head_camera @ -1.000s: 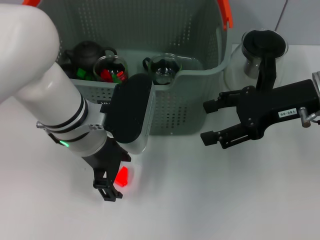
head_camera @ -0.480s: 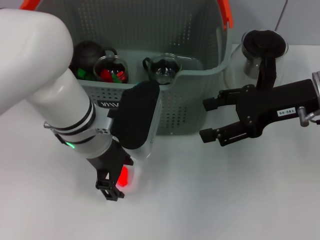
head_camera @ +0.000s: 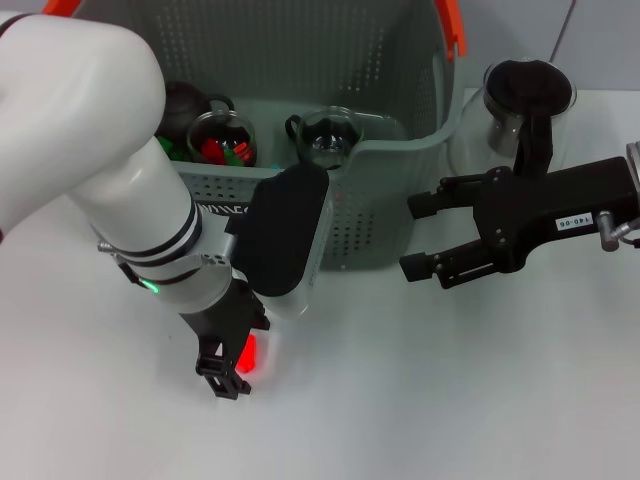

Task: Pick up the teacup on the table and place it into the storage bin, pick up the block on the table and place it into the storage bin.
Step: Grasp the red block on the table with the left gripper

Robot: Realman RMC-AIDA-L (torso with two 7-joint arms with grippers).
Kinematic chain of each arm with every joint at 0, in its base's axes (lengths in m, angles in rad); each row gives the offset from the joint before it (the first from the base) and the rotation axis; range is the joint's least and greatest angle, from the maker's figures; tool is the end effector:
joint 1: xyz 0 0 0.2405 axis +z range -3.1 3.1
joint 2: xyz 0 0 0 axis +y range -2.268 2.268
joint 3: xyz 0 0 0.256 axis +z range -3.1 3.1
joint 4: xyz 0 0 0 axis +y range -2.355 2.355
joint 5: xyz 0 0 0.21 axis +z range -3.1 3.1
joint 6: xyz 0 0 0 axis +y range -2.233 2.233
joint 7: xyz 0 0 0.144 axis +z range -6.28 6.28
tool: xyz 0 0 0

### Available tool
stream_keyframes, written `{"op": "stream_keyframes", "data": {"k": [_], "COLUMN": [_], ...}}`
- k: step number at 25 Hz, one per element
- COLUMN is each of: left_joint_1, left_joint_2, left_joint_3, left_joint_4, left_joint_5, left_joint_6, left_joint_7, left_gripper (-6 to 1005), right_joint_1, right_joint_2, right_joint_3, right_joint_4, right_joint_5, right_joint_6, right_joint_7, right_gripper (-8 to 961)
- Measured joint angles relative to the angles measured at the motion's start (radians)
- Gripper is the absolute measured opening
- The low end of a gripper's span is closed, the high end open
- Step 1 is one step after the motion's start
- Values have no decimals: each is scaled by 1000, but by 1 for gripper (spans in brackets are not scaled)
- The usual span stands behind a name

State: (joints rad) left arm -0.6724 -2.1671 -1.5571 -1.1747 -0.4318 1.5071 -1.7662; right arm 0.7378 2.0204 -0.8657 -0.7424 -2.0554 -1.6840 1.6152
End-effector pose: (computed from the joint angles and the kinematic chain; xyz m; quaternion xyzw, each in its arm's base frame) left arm -0.1770 0.3339 -0.0699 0.9486 -0.1137 -0.2953 0.0002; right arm 0.1847 0.3630 0.0086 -0.9752 0.1493 0.1636 0.0010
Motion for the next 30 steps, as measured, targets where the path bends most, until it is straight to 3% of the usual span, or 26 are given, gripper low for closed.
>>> {"op": "stream_keyframes", "data": {"k": [11, 30], "left_joint_1": [-21, -45], "left_joint_2": [-1, -2], "left_joint_3": [-1, -20], "left_joint_4": [47, 55], "left_joint_5": [21, 22], "left_joint_6": [-15, 4], "left_joint_7": [2, -10], "left_gripper": [777, 540], "right_joint_1": [0, -1], "right_joint_2": [1, 1], "right_joint_3": [11, 26], "right_joint_4": [0, 0], "right_joint_5": [0, 0], "right_joint_6": [3, 2], "right_joint_7": [-3, -3], "right_gripper": [945, 944]}}
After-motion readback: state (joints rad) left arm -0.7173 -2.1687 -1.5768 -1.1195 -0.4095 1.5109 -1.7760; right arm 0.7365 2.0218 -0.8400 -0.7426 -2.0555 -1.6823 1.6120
